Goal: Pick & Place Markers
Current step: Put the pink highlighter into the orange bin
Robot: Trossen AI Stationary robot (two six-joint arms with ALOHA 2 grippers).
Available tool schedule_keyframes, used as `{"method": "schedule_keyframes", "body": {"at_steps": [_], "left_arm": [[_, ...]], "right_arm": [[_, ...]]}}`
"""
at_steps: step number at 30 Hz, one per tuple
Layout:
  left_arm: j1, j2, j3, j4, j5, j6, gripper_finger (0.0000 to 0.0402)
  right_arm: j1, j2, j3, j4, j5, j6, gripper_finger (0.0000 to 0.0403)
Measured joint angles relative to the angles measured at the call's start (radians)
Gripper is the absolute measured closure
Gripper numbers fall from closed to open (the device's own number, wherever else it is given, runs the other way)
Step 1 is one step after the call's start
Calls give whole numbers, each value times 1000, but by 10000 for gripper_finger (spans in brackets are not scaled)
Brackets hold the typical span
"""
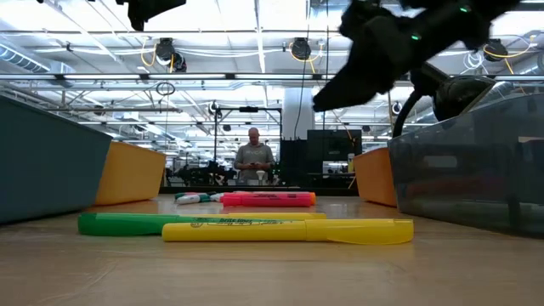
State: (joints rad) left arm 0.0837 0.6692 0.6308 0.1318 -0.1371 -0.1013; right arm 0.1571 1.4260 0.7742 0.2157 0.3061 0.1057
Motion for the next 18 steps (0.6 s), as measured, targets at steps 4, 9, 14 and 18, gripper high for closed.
{"method": "schedule_keyframes", "body": {"at_steps": [4,9,14,18], "left_arm": [[0,0,0,0,0,0,119],[0,0,0,0,0,0,119],[0,0,0,0,0,0,119],[0,0,0,0,0,0,119]], "right_arm": [[-27,113,176,-134,-16,-55,187],[-68,265,372,-268,-131,-93,186],[-98,415,503,-363,-163,-142,189],[-118,508,523,-365,-210,-145,190]]}}
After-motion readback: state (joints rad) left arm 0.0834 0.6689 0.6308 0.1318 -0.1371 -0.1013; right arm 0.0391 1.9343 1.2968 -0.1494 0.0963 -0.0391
